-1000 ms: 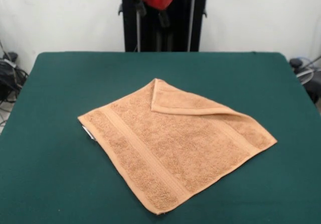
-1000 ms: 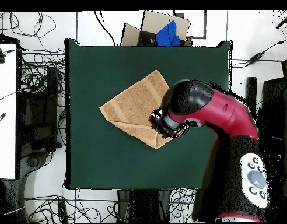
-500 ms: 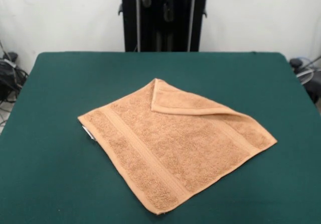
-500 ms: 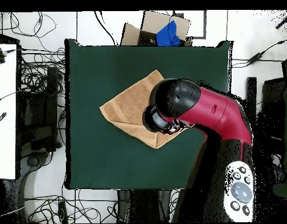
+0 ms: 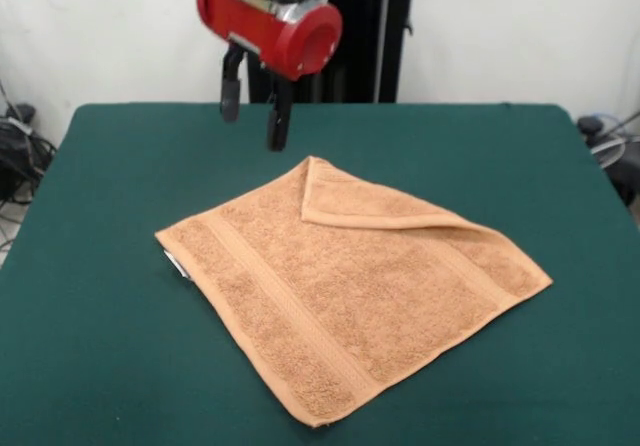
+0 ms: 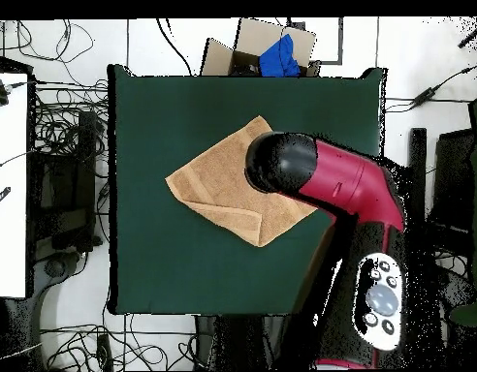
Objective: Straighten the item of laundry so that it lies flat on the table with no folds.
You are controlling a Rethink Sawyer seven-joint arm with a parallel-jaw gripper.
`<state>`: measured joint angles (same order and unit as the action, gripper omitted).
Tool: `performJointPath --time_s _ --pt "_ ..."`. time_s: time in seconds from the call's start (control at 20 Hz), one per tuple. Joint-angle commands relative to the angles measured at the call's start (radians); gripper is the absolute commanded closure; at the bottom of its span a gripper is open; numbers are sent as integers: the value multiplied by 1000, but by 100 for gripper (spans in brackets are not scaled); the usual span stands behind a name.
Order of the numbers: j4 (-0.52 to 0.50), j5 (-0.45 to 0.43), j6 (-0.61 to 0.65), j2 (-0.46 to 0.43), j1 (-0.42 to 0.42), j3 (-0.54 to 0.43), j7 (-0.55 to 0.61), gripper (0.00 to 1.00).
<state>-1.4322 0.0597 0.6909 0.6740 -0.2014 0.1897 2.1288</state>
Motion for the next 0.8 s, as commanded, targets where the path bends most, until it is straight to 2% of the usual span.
performJointPath --time_s 0.05,0.45,0.8 --pt "37 -36 -77 -112 34 23 200 0" --pt "63 39 -28 -120 106 56 279 0" --pt "116 122 -30 -200 135 37 315 0"
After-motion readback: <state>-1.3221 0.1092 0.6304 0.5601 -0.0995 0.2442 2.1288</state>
